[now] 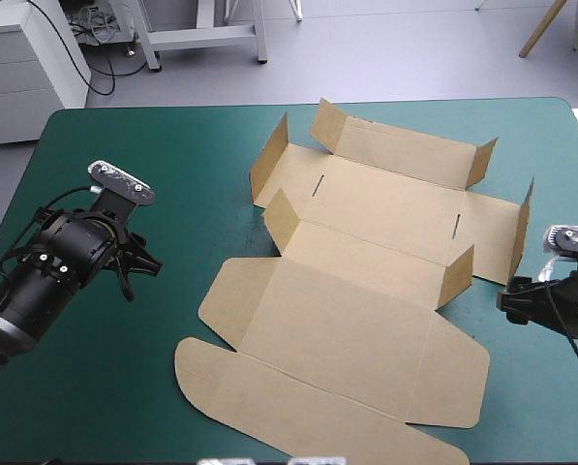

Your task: Fold the box

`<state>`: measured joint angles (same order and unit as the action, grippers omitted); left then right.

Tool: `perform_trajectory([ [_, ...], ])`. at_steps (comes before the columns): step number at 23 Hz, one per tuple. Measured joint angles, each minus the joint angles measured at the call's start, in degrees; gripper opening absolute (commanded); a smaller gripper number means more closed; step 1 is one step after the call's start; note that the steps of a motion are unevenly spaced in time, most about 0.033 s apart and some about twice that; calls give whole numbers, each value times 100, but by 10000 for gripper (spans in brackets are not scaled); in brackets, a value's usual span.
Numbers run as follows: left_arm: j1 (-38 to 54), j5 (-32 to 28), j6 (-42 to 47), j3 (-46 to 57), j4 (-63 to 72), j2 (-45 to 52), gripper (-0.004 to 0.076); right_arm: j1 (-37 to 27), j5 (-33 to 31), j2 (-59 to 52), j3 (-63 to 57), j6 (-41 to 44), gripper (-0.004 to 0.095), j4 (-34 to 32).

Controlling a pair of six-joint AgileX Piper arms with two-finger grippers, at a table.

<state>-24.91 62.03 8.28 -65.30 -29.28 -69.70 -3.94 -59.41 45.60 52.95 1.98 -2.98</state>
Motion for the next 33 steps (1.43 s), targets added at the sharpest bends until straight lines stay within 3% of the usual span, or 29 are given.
perform_trajectory([
  [5,0,0,0,0,0,0,417,0,-504,7,353,-273,819,195],
  [10,0,-4,0,0,0,0,417,0,-1158,189,1295,-831,819,1095],
  [17,0,1,0,0,0,0,417,0,-1183,893,2020,-581,819,1507],
  [26,0,1,18,0,0,0,417,0,-1071,2143,1878,-295,819,1502],
  [33,0,1,18,0,0,0,417,0,-644,2946,1470,-198,819,1507],
])
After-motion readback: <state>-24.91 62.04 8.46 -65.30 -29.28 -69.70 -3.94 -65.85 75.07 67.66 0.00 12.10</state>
